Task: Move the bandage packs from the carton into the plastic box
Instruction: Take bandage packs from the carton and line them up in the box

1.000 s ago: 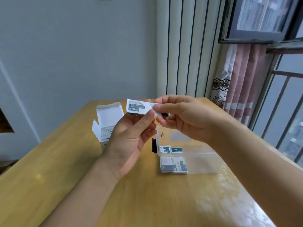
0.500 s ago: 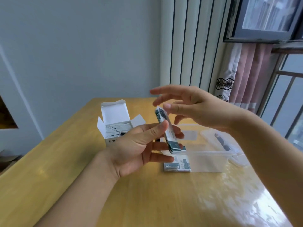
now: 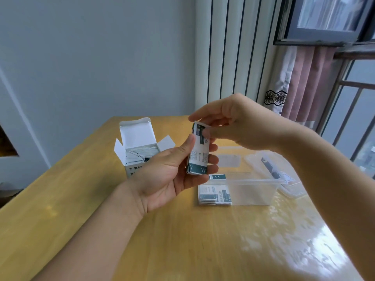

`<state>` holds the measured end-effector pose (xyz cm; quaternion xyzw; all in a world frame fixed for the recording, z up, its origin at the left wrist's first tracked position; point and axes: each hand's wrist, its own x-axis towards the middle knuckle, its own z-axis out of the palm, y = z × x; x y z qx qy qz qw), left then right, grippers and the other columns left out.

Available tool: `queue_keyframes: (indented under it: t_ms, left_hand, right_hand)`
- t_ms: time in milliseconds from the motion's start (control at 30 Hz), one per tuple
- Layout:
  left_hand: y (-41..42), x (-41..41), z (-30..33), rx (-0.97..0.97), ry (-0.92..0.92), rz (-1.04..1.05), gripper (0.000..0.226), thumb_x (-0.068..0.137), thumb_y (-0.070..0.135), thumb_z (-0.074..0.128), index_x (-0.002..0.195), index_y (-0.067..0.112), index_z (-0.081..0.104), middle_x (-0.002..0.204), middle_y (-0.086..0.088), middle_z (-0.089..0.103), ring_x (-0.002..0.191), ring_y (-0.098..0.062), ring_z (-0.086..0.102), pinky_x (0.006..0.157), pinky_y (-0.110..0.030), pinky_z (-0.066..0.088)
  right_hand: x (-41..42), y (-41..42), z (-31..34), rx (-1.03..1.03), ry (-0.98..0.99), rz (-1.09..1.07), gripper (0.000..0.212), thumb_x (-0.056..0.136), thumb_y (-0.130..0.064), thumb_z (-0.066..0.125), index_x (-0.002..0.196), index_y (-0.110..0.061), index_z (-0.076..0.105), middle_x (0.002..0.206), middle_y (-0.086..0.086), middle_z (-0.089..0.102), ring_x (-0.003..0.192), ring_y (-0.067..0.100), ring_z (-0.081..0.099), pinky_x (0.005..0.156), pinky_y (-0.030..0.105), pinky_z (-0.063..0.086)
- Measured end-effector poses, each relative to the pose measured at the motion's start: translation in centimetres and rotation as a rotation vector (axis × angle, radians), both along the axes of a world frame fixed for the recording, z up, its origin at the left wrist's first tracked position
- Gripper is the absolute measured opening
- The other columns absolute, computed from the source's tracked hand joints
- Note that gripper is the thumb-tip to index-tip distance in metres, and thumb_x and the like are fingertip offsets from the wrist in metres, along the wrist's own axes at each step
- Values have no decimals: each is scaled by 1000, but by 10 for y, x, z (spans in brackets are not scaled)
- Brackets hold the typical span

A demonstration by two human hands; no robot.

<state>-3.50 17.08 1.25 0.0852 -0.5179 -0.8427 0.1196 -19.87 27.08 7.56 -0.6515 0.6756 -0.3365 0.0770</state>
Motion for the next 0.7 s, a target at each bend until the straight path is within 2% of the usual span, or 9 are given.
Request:
queue_keyframes:
  t_ms: [67, 133, 233, 267, 333, 433, 533, 633, 700]
  left_hand:
    - [1, -2, 0, -55, -11, 45, 53, 87, 46, 54, 117, 6, 71, 95, -11, 73, 83, -17, 73, 62, -22, 61]
    - [3, -3, -2, -131, -31, 104, 55, 87, 48, 53, 116, 5, 68, 90, -11, 75, 80, -16, 73, 59, -21, 60]
    - [6, -6, -3, -280, -27, 193, 58, 87, 56, 46, 114, 9, 68, 96, -15, 76, 85, -23, 74, 58, -27, 60]
    - [5, -7, -3, -377, -23, 261, 57, 89, 58, 44, 113, 13, 68, 99, -14, 75, 83, -23, 73, 55, -28, 57]
    - [-1, -7, -7, -639, -3, 460, 45, 97, 55, 44, 109, 20, 69, 93, -8, 73, 73, -17, 67, 50, -28, 50]
    - [-11, -6, -14, -1085, 7, 671, 15, 99, 37, 59, 99, 27, 70, 84, 7, 68, 64, -15, 57, 57, -28, 50]
    - [-11, -9, -24, -1284, -30, 572, 6, 93, 33, 65, 93, 29, 70, 86, 13, 67, 60, -14, 58, 59, -23, 49]
    - [-12, -12, -34, -1453, -110, 439, 11, 93, 40, 62, 96, 31, 68, 98, 14, 63, 67, -12, 61, 70, -29, 52]
    - [-12, -13, -37, -1499, -120, 397, 13, 94, 41, 61, 98, 31, 68, 103, 14, 61, 70, -9, 59, 73, -29, 50]
  right_hand:
    - [-3, -1, -3, 29, -175, 35, 22, 93, -3, 65, 113, -7, 72, 100, 5, 78, 93, 12, 74, 83, 25, 59]
    - [-5, -3, -6, 104, -414, 84, 16, 92, 0, 63, 106, 0, 70, 99, 15, 76, 92, 22, 73, 81, 27, 60]
    - [-20, 0, -5, 137, -641, 45, 13, 91, 3, 61, 101, 1, 68, 95, 15, 75, 90, 23, 71, 79, 25, 60]
    - [-29, 3, -4, 127, -652, -15, 12, 91, 4, 61, 100, 0, 68, 93, 13, 74, 89, 21, 70, 77, 24, 60]
    - [-47, 12, -1, 158, -551, -177, 14, 91, 1, 63, 101, -2, 70, 95, 12, 76, 90, 22, 70, 71, 23, 59]
    - [-64, 18, -10, 368, -383, -324, 15, 91, -1, 64, 104, -4, 71, 96, 13, 77, 86, 22, 75, 67, 24, 58]
    - [-62, 6, -31, 545, -375, -381, 14, 92, 2, 65, 102, -4, 72, 94, 15, 78, 82, 23, 77, 68, 28, 62]
    - [-58, -8, -50, 616, -372, -405, 16, 91, 5, 65, 103, -2, 72, 94, 16, 77, 76, 22, 76, 68, 28, 63]
    - [-56, -14, -60, 662, -307, -392, 15, 91, 3, 66, 102, -5, 73, 96, 14, 77, 73, 19, 74, 71, 28, 62]
